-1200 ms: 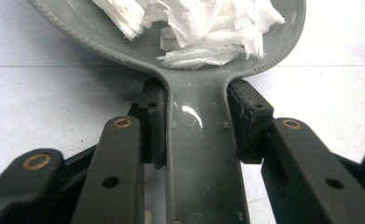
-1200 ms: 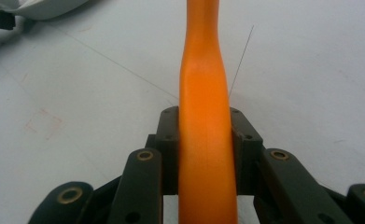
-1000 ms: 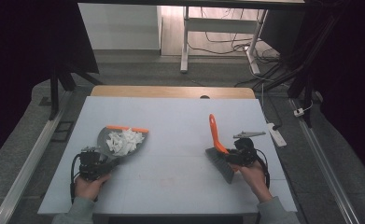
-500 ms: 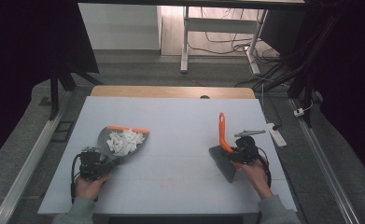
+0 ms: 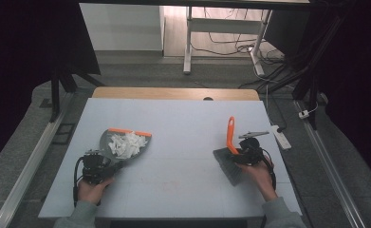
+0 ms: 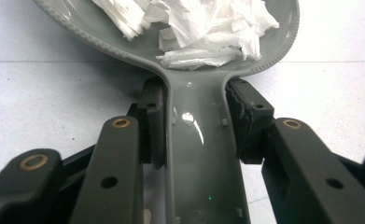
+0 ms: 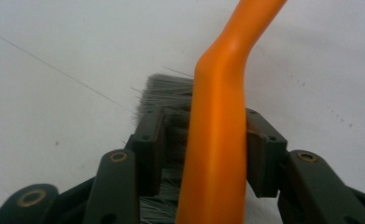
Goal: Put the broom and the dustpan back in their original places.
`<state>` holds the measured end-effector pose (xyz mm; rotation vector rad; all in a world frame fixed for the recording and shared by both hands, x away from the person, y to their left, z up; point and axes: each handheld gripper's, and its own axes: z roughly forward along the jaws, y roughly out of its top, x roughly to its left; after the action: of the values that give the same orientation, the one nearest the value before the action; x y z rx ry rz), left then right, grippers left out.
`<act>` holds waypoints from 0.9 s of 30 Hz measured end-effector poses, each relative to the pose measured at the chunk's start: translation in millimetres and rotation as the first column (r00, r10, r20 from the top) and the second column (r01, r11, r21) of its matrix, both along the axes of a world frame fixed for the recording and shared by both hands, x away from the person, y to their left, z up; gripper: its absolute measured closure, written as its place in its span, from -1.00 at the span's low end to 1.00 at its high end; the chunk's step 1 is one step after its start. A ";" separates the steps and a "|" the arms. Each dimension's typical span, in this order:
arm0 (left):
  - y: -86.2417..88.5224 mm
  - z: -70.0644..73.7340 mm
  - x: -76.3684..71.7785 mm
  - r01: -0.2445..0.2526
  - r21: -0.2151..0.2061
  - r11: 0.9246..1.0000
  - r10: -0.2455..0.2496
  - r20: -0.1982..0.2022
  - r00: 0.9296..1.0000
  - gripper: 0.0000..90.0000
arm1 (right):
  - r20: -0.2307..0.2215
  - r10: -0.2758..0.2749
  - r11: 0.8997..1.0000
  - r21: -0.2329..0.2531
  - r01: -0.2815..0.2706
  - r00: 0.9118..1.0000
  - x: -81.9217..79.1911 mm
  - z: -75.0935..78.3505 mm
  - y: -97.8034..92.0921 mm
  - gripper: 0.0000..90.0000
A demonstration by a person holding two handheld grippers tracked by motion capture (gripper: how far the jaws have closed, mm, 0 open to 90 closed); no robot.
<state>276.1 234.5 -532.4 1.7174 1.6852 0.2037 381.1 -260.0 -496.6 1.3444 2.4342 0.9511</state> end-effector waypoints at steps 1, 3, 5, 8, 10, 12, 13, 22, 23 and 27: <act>0.0 0.0 0.0 0.001 -0.002 1.000 -0.001 0.000 1.000 0.33 | -0.006 -0.004 1.000 0.000 0.004 1.000 0.8 -0.8 -0.2 0.18; -0.1 0.0 -0.2 0.005 -0.006 1.000 -0.005 0.004 1.000 0.28 | -0.008 -0.006 1.000 -0.009 0.006 1.000 2.6 -2.2 -0.9 0.12; -0.3 0.1 -0.2 0.012 -0.009 1.000 -0.011 0.005 1.000 0.23 | -0.006 -0.008 0.999 -0.033 0.008 1.000 4.5 -3.1 -1.5 0.08; -0.3 0.2 -0.3 0.011 -0.012 1.000 -0.011 0.009 1.000 0.16 | -0.026 -0.018 0.999 -0.028 0.017 1.000 7.7 -5.7 -3.2 0.05; 0.3 0.2 -0.4 0.008 -0.015 1.000 -0.008 0.010 1.000 0.11 | -0.030 -0.019 0.999 -0.031 0.018 0.999 8.9 -6.7 -3.9 0.04; 0.5 0.1 -0.5 0.009 -0.016 1.000 -0.009 0.009 1.000 0.06 | -0.032 -0.019 0.999 -0.037 0.017 0.999 9.5 -7.1 -3.8 0.02; 0.4 0.1 -0.5 0.010 -0.015 1.000 -0.010 0.010 1.000 0.04 | -0.032 -0.020 0.999 -0.045 0.019 0.999 9.9 -7.4 -3.5 0.00; 1.1 2.3 -3.4 0.025 -0.010 1.000 -0.025 0.030 0.999 -0.23 | 0.000 -0.018 0.997 -0.077 0.018 1.000 9.6 -5.5 -3.1 0.04; 1.5 2.7 -4.0 0.025 -0.008 1.000 -0.025 0.033 0.999 -0.24 | 0.006 -0.019 0.997 -0.075 0.020 1.000 9.0 -4.7 -3.4 0.04; 2.3 7.5 -7.9 0.036 0.017 0.999 -0.037 0.048 0.998 -0.25 | 0.045 -0.025 0.997 -0.073 0.028 0.999 3.5 1.3 -3.6 0.08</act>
<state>268.2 236.8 -524.9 1.7407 1.6203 0.2403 384.6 -263.5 -495.3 1.3131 2.3884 0.8664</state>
